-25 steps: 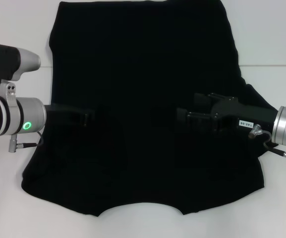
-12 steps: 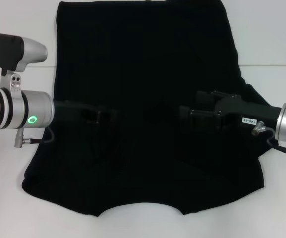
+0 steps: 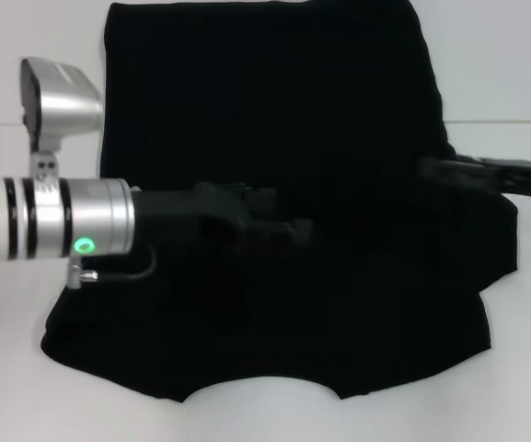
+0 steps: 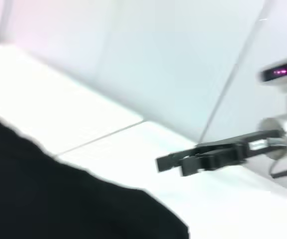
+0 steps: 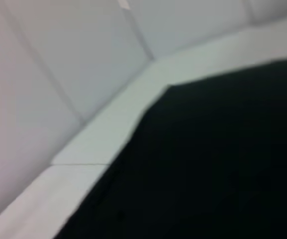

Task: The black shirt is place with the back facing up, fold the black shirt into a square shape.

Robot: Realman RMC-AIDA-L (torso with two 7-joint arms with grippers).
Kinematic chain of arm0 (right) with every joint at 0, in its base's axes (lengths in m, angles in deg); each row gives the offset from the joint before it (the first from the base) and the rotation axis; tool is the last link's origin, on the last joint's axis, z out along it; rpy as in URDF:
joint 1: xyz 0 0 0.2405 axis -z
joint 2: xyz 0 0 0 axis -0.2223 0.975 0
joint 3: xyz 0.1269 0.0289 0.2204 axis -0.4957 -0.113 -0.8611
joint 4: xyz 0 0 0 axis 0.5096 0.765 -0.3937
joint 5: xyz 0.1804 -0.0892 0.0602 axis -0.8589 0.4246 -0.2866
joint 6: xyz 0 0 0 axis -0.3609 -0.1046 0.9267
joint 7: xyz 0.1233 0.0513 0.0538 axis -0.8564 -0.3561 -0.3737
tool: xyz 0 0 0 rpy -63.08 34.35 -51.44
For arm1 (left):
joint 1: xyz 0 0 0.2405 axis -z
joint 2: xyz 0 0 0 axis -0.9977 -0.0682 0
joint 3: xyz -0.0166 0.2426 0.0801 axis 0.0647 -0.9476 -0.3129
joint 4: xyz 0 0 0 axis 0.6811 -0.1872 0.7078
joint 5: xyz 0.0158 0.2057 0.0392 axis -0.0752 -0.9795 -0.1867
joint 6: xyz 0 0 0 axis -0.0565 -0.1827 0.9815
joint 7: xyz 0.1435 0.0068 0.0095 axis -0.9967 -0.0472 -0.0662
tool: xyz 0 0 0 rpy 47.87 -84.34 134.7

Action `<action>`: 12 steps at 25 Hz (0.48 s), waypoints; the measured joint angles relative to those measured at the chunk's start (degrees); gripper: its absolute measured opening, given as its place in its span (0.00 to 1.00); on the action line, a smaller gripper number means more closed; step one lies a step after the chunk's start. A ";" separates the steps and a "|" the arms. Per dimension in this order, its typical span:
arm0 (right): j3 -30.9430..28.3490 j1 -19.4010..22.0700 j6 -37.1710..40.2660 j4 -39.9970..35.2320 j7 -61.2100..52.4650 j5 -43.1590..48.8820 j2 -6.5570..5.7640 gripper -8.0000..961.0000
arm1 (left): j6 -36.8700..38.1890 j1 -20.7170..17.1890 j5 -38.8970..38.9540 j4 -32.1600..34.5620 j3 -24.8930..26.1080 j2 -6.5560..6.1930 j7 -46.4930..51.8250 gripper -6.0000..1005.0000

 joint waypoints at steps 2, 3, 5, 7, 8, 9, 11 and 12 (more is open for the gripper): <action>-0.20 0.74 -0.72 -1.28 -6.46 2.77 -1.37 0.92 | 0.43 -0.01 1.42 -1.41 -0.09 0.23 -4.91 0.71; -0.25 1.16 -1.03 -2.28 -9.37 4.29 -1.66 0.92 | 0.46 -0.02 1.98 -2.15 -0.14 0.33 -7.43 0.74; -0.31 2.16 -1.53 -4.81 -14.94 8.07 -2.06 0.92 | 0.49 -0.15 2.80 -3.49 -0.18 0.40 -11.15 0.81; -0.36 2.94 -1.60 -6.72 -20.21 11.97 -2.39 0.92 | 0.52 -0.29 3.12 -4.03 -0.24 0.42 -12.87 0.87; -0.39 3.13 -1.52 -7.24 -22.35 13.36 -2.53 0.92 | 0.58 -0.88 3.81 -5.34 -0.37 0.43 -17.75 0.89; -0.44 3.35 -1.36 -7.72 -24.54 14.88 -2.71 0.91 | 0.58 -1.07 3.93 -5.60 -0.42 0.43 -18.93 0.90; -0.49 3.55 -1.18 -8.09 -27.04 16.72 -2.87 0.91 | 0.42 -1.33 3.96 -6.09 -0.48 0.42 -20.50 0.93; -0.51 3.61 -1.15 -8.25 -28.09 17.69 -2.91 0.91 | 0.29 -1.34 3.89 -6.19 -0.49 0.39 -20.84 0.93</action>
